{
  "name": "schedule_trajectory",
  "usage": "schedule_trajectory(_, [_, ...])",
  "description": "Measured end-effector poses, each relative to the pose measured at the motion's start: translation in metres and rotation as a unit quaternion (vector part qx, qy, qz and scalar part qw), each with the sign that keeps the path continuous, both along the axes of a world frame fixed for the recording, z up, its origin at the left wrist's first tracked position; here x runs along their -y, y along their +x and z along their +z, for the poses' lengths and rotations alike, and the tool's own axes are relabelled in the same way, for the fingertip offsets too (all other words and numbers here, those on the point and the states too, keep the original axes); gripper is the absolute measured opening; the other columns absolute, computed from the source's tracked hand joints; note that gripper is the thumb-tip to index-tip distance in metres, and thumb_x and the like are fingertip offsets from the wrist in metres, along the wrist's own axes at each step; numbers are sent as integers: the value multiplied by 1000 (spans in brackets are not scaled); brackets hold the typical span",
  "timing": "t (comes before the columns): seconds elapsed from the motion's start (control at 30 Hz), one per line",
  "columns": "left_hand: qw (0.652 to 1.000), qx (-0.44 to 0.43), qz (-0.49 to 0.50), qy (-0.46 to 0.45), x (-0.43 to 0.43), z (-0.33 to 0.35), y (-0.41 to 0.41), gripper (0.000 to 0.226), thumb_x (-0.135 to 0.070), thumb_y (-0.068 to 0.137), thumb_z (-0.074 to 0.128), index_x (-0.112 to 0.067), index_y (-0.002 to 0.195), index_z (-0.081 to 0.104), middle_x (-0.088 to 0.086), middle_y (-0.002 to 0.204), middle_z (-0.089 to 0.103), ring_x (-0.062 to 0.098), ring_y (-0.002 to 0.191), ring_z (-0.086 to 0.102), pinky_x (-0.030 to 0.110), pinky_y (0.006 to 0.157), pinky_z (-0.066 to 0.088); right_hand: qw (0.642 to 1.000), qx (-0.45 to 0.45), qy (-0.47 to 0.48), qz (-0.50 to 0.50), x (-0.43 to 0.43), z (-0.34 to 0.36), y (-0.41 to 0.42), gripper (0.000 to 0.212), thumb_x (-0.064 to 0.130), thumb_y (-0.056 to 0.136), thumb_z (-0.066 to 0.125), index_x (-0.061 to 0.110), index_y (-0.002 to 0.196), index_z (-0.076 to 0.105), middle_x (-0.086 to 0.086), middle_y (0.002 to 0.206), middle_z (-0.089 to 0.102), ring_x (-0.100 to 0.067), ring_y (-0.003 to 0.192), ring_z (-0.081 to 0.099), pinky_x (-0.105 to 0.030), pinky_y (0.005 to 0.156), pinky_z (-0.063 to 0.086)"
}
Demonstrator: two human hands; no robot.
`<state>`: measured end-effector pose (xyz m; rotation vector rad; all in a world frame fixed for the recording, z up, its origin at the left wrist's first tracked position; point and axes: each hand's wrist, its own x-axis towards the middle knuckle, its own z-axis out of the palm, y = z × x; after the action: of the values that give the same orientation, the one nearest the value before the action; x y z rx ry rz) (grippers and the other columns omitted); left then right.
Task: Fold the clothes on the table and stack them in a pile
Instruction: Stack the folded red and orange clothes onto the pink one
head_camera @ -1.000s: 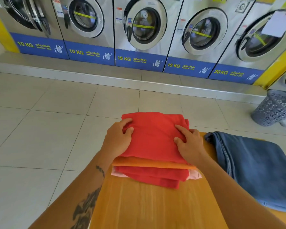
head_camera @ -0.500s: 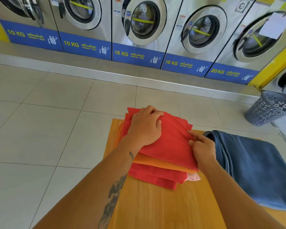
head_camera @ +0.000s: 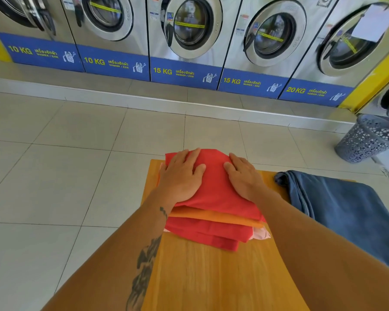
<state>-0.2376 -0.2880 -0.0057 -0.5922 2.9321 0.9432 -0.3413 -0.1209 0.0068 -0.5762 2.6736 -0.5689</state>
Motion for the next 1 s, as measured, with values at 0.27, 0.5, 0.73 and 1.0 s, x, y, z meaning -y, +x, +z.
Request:
schedule_trajectory(0.27, [968, -27, 145, 201, 4, -8, 22, 55, -47, 102, 21, -34, 155, 19, 0, 164, 12, 23, 149, 17, 45, 120, 18, 999, 48, -21, -14, -12, 2, 6, 79, 65, 95, 26, 20, 158, 10, -5, 165, 14, -26, 150, 16, -44, 120, 16])
schedule_trajectory(0.5, [905, -111, 320, 256, 18, 8, 36, 32, -36, 96, 52, -16, 118, 64, -1, 111, 65, 17, 95, 58, 30, 79, 45, 988, -136, 14, -69, -8, 22, 34, 65, 51, 92, 41, 24, 150, 26, -13, 154, 24, -39, 141, 27, -57, 110, 27])
schedule_trajectory(0.73, [914, -135, 284, 256, 26, 14, 35, 33, -36, 99, 48, -13, 82, 65, 2, 77, 64, 18, 71, 58, 30, 58, 41, 990, -61, -111, -59, -25, -1, 57, 57, 38, 101, 34, 21, 155, 23, -6, 156, 24, -26, 143, 25, -42, 116, 24])
schedule_trajectory(1.0, [903, -140, 307, 266, 22, -9, 57, 24, -27, 98, 52, -23, 121, 55, -1, 105, 64, 17, 86, 62, 33, 70, 52, 995, -38, -95, 6, -53, -6, 64, 55, 39, 104, 27, 27, 157, 15, 2, 165, 10, -18, 151, 13, -40, 122, 15])
